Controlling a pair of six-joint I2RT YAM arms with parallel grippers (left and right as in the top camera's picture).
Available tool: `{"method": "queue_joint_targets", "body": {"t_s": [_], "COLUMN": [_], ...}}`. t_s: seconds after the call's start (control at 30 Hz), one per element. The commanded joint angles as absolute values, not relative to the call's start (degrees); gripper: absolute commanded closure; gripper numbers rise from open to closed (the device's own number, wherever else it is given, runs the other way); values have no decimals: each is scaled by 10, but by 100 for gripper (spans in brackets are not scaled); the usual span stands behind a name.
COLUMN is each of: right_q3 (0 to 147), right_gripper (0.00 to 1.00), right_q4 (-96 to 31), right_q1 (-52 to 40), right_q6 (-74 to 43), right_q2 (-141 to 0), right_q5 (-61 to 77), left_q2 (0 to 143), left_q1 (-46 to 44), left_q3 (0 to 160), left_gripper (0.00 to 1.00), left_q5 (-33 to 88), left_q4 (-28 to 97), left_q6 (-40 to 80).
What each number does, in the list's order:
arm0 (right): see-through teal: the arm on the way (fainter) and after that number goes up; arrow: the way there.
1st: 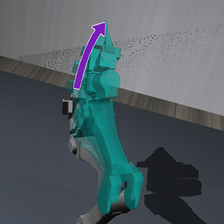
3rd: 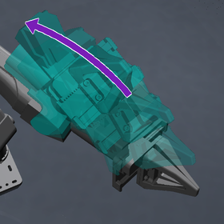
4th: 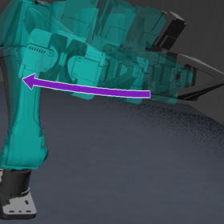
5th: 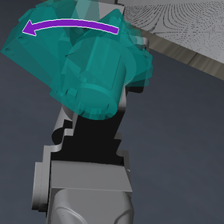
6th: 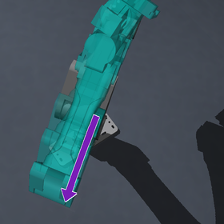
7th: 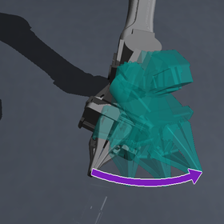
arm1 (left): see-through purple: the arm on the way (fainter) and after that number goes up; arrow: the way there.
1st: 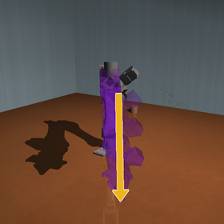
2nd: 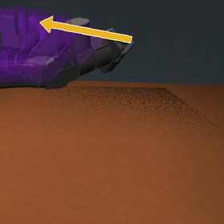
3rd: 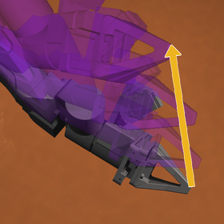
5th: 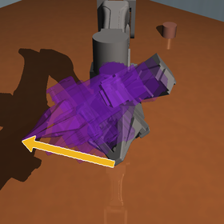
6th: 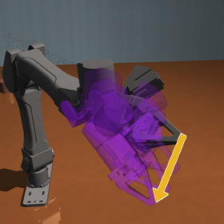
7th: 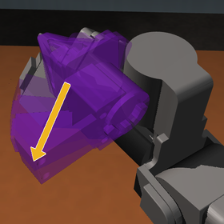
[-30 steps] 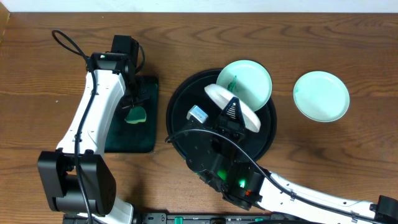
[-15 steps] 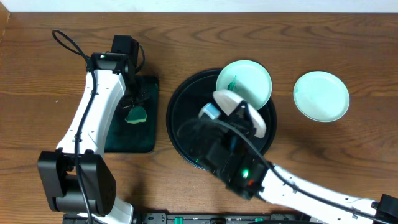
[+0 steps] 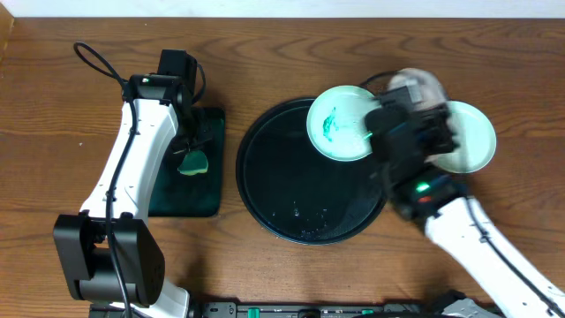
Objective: Clean dirty plates on tray and stack at the side
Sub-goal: 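Carry the plate right and set it onto the cleaned plate, then move the right gripper to the last plate and drag it to tray center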
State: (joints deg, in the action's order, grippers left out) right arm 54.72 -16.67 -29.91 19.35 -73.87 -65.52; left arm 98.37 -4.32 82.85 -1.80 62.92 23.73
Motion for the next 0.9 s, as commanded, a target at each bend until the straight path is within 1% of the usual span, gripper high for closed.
{"method": "queue_joint_targets", "body": {"t_s": [0.0, 0.1, 0.23, 0.3, 0.43, 0.7, 0.87], "right_q3": [555, 555, 555, 554, 554, 554, 554], "right_gripper": [99, 99, 99, 99, 98, 99, 99], "right_q4": [-194, -204, -223, -226, -223, -195, -169], "right_q1": [-200, -117, -19, 23, 78, 110, 111], "right_q6": [101, 32, -30, -51, -91, -177, -199], "right_q2": [-735, -735, -738, -745, -777, -886, -931], "right_q5": [-540, -453, -315, -267, -220, -216, -216], "left_q2": [987, 987, 987, 987, 987, 987, 987], "left_q1": [-41, -41, -41, -41, -41, -41, -41], "left_q3": [826, 826, 826, 826, 826, 826, 826], "left_gripper": [92, 92, 92, 93, 93, 93, 92], "left_q5": [-21, -21, -21, -21, -21, -21, -21], "left_q4": [629, 628, 623, 623, 623, 623, 623], "left_q6": [230, 230, 230, 230, 230, 229, 229]}}
